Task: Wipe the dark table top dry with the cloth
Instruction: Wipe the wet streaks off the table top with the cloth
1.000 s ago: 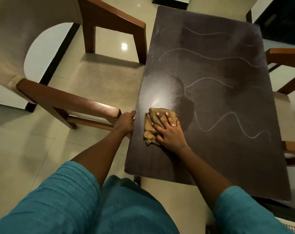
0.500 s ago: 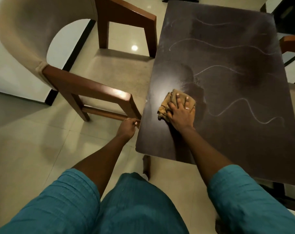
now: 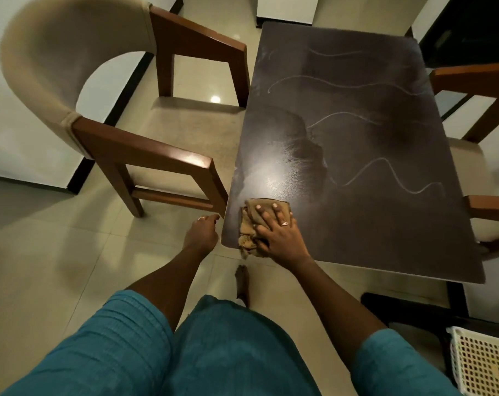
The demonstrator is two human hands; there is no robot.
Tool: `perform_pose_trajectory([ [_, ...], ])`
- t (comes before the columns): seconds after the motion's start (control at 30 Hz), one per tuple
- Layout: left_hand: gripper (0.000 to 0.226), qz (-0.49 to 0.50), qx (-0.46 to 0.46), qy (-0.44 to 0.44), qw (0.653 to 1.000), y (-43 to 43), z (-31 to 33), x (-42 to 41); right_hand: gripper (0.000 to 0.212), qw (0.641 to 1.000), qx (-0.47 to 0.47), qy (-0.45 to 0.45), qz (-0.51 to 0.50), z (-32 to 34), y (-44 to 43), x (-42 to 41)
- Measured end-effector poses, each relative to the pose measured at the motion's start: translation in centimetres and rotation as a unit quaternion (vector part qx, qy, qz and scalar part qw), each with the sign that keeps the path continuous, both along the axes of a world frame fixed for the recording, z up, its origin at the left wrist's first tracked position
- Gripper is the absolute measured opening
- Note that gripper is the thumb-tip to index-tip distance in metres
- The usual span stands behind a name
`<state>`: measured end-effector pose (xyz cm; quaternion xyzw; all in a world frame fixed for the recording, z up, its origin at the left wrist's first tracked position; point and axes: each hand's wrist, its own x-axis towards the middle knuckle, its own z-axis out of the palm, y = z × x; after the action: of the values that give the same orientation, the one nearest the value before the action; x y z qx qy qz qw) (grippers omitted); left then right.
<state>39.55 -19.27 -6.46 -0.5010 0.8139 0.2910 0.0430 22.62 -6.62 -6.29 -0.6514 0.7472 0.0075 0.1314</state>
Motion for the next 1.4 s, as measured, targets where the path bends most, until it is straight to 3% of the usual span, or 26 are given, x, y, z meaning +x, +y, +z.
perform_pose_trajectory([
  [0.27, 0.040, 0.011, -0.030, 0.039, 0.999, 1.9, 0.9, -1.4, 0.039, 0.953, -0.016, 0.004, -0.302, 0.2, 3.2, -1.4],
  [0.33, 0.041, 0.008, -0.033, 0.040, 0.999, 2.4, 1.0, -1.4, 0.041, 0.950, -0.005, -0.010, -0.312, 0.6, 2.5, 0.4],
  [0.53, 0.045, -0.022, -0.044, 0.012, 0.999, 4.7, 1.4, -1.2, 0.044, 0.978, 0.024, -0.067, -0.194, 1.0, 1.7, 4.8],
  [0.77, 0.053, -0.043, -0.030, -0.073, 0.996, 6.2, 2.4, -1.9, 0.037, 0.983, 0.033, -0.060, -0.172, 1.3, 2.7, 3.3],
  [1.03, 0.046, -0.098, -0.051, -0.086, 0.990, 6.5, 3.1, -6.3, 0.040, 0.948, 0.024, -0.047, -0.312, 1.1, 7.1, -3.4],
  [1.4, 0.049, -0.184, -0.053, -0.079, 0.978, 5.9, 3.8, -12.7, 0.057, 0.850, 0.016, -0.036, -0.526, 1.8, 16.2, -15.9],
])
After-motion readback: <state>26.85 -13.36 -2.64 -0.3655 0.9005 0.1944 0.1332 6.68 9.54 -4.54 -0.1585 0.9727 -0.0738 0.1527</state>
